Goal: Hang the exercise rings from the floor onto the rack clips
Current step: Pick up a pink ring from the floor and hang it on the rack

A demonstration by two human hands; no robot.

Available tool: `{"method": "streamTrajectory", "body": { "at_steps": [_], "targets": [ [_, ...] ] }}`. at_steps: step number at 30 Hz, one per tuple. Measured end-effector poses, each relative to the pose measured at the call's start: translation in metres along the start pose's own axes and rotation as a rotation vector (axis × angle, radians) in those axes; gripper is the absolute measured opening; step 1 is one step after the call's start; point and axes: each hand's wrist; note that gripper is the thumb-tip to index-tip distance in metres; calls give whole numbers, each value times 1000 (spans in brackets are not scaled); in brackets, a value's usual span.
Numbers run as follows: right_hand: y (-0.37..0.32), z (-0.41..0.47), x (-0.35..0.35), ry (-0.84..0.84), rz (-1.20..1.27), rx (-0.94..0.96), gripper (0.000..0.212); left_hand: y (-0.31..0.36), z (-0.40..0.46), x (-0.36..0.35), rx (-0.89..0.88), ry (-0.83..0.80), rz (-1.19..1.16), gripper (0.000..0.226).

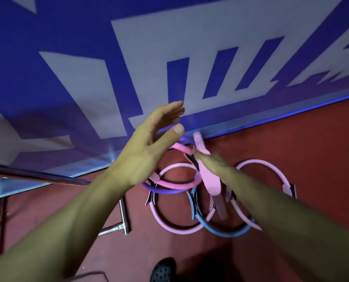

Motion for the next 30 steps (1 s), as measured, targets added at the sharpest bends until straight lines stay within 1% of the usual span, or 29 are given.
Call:
{"method": "streamTrajectory", "body": {
  "at_steps": [2, 4, 5, 7, 8, 9, 10, 11, 12, 15, 16, 20, 23, 25, 28, 30],
  "targets": [
    [-10, -23, 35, -36, 75, 64, 42, 22, 4, -12, -24, -11, 0, 51],
    [-22, -42, 72, -57, 95, 37, 28, 44, 8, -23, -47, -24, -4, 50],
    [-31, -51, 91, -49, 76, 30, 32, 56, 9, -28, -58, -31, -5, 49],
    [-48, -64, 121, -28, -19, 60, 58, 79, 12, -38, -78, -44, -6, 46],
    [-58, -70, 137, -4, -58, 77, 64, 92, 12, -42, -86, -49, -8, 46],
    [-65, -76, 151, 20, -71, 87, 60, 105, 13, -46, -93, -52, -11, 45],
    [-78, -87, 168, 47, -84, 107, 48, 118, 14, -49, -100, -52, -12, 46],
    [-91, -99, 185, 78, -91, 125, 41, 132, 15, -52, -106, -51, -8, 46],
    [-106, -111, 202, 101, -104, 140, 46, 148, 17, -53, -114, -48, 3, 47],
    [-152, -150, 252, 148, -174, 200, 69, 203, 21, -50, -161, -36, 40, 48],
    [-167, -164, 267, 155, -193, 230, 71, 223, 21, -49, -181, -31, 51, 47],
    [-224, -230, 322, 158, -232, 362, 56, 304, 18, -41, -265, -2, 148, 50],
    [-269, -281, 355, 115, -239, 472, 55, 365, 10, -31, -328, 13, 252, 53],
    [-298, -314, 376, 78, -236, 535, 54, 408, 1, -19, -338, 26, 303, 53],
    [-340, -363, 407, 49, -280, 665, 45, 466, -20, 7, -341, 78, 408, 51],
    [-367, -396, 426, 36, -293, 744, 41, 497, -39, 25, -327, 135, 453, 56]
  ]
}}
Point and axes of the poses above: each hand's wrist, its own z-axis towards the middle knuckle, its own x-axis out of the back of the hand, y = z × x, and after that the axes turned 6 degrees about y, right-handed
